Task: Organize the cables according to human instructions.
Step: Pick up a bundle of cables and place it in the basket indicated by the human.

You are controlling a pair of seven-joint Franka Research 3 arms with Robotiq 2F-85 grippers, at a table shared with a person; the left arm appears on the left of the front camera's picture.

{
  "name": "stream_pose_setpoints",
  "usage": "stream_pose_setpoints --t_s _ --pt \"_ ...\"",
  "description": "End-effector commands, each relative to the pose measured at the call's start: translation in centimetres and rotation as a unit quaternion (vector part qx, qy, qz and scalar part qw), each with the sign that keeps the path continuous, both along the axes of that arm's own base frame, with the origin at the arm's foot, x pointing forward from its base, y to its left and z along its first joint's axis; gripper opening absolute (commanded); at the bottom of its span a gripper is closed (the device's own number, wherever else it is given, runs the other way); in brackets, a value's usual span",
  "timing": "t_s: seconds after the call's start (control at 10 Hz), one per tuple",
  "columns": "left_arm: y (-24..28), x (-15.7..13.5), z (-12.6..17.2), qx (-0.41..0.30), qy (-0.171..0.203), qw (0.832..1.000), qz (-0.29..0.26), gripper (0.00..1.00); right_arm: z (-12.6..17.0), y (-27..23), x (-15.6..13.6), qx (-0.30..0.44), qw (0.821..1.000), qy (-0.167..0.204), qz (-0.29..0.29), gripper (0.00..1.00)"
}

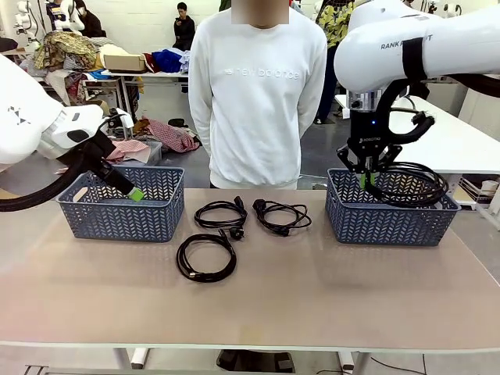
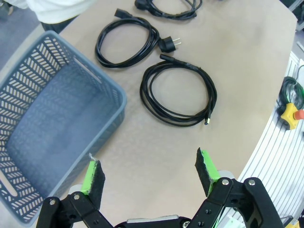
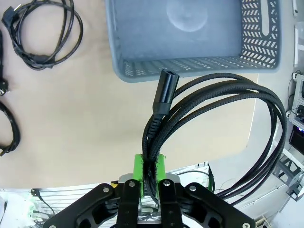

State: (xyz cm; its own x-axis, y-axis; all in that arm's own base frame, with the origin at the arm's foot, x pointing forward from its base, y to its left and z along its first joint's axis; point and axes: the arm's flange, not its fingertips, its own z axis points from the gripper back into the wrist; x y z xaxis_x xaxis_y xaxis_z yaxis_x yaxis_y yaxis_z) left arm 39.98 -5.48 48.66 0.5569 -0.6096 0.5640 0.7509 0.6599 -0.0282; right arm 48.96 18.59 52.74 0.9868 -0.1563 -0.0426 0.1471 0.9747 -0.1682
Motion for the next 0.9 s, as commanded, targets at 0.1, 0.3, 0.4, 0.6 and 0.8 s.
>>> stream_pose_setpoints --t_s 0.1,0.3,0.4,0.6,0.8 --pt "0.3 0.1 -0.1 -0.008 -0.001 1.0 -0.009 1.0 -1.0 -1.1 1.8 0.01 1.0 -0.002 -0.012 0.12" --pt "0.3 0.1 -0.1 -0.008 -0.001 1.0 -0.009 1.0 -1.7 -2.7 3.8 0.001 1.0 -0.007 -0.017 0.12" --pt "0.3 0.1 -0.1 -0.008 -0.001 1.0 -0.009 1.0 -1.8 -3.5 4.9 -0.005 1.0 -0.008 -0.015 0.12" --pt "0.3 0.1 -0.1 -0.008 -0.001 1.0 -0.009 1.0 -2.2 -5.1 7.2 -0.021 1.0 -0.012 -0.003 0.12" --pt "0.3 0.1 -0.1 -0.008 -0.001 1.0 -0.009 1.0 -3.1 -6.4 9.2 -0.013 0.999 -0.024 0.022 0.12"
